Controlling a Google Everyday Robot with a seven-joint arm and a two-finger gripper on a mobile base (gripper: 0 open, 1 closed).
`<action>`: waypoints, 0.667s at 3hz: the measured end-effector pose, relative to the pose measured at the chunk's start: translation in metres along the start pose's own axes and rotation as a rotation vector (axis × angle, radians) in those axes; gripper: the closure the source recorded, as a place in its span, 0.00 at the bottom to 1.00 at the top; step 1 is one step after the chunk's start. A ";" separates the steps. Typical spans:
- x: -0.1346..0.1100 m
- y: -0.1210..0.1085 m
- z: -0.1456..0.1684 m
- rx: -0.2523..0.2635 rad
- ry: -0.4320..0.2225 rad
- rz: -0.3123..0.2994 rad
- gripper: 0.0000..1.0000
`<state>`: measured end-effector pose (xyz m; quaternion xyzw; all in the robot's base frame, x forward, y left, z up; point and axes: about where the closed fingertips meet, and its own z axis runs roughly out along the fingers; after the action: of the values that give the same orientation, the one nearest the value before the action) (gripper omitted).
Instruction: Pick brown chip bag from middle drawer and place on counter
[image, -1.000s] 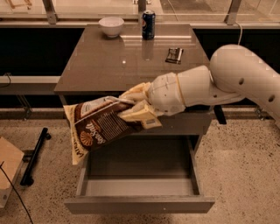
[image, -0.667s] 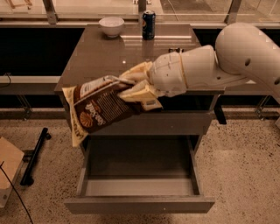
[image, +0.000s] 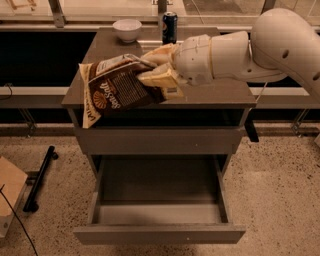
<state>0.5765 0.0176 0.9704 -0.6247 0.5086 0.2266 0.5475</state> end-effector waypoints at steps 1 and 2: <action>0.014 -0.039 0.003 0.092 -0.010 0.026 1.00; 0.034 -0.075 0.010 0.164 -0.019 0.054 1.00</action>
Offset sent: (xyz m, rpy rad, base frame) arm 0.1328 -0.0258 0.0007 0.1464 -0.0214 -0.2313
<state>0.6588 0.0053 0.9732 -0.5617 0.5369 0.2048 0.5952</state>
